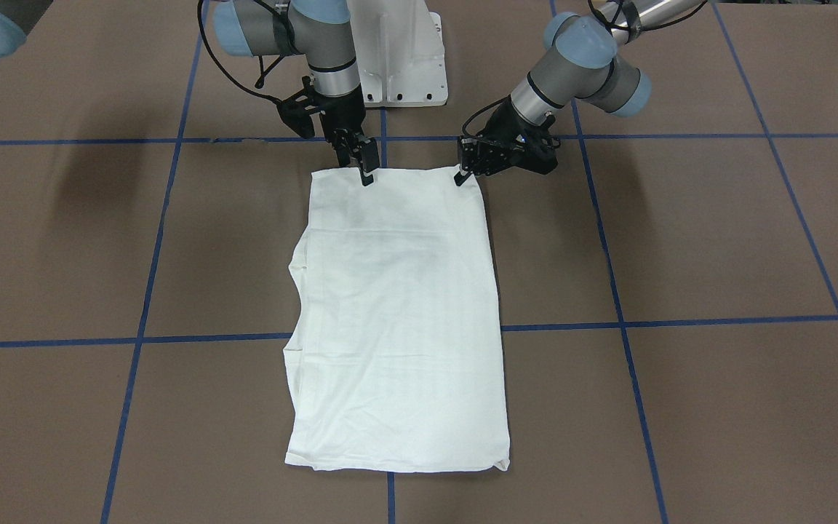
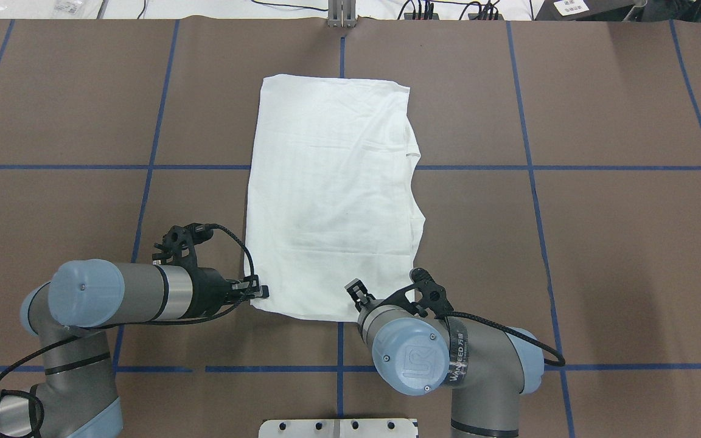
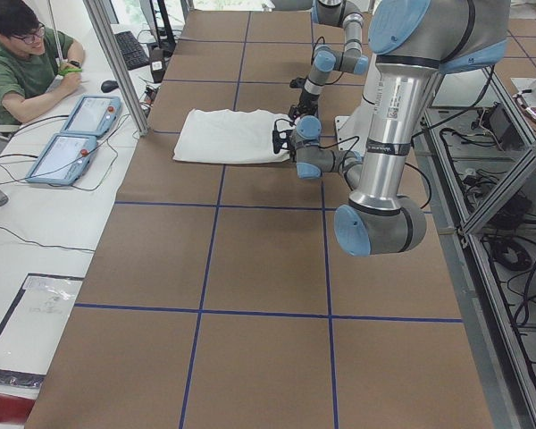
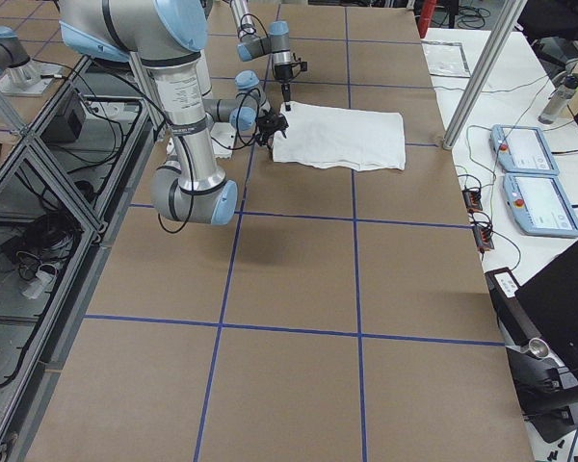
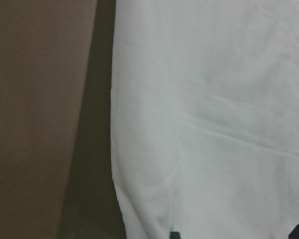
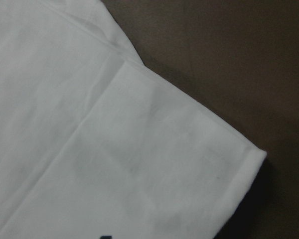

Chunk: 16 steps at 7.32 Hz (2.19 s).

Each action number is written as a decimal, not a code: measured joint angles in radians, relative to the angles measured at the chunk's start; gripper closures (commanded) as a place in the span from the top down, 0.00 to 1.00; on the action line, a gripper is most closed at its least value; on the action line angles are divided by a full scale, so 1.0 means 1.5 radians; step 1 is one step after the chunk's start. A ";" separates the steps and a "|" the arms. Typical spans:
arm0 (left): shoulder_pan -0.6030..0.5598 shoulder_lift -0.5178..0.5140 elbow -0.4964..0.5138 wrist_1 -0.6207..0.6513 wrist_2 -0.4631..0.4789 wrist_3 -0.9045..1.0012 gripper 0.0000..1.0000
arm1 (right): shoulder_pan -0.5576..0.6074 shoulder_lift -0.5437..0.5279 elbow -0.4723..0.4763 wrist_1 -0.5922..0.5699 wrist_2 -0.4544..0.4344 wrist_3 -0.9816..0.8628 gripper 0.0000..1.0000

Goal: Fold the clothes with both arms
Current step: 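Grasp the folded shirt's edge nearest the robot with both grippers, then lift the near edge with both grippers and fold it toward the far edge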

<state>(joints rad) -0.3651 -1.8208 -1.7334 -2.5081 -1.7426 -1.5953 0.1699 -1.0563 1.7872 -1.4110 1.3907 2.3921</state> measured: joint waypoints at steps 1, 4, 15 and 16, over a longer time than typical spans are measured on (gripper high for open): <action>0.000 0.000 0.000 0.000 0.000 0.000 0.00 | 0.000 0.000 0.000 -0.010 0.000 0.000 0.83; 0.000 0.000 -0.001 0.000 0.000 0.000 0.00 | 0.000 0.001 0.000 -0.028 -0.001 -0.002 0.70; -0.002 0.011 -0.058 0.007 -0.008 0.000 0.00 | 0.006 0.010 0.063 -0.092 0.004 0.007 0.00; -0.001 0.025 -0.091 0.010 -0.009 -0.003 0.00 | 0.000 0.007 0.113 -0.141 0.005 0.006 0.00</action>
<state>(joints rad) -0.3667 -1.7836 -1.8693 -2.4924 -1.7556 -1.5994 0.1700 -1.0455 1.9571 -1.6227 1.3983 2.4014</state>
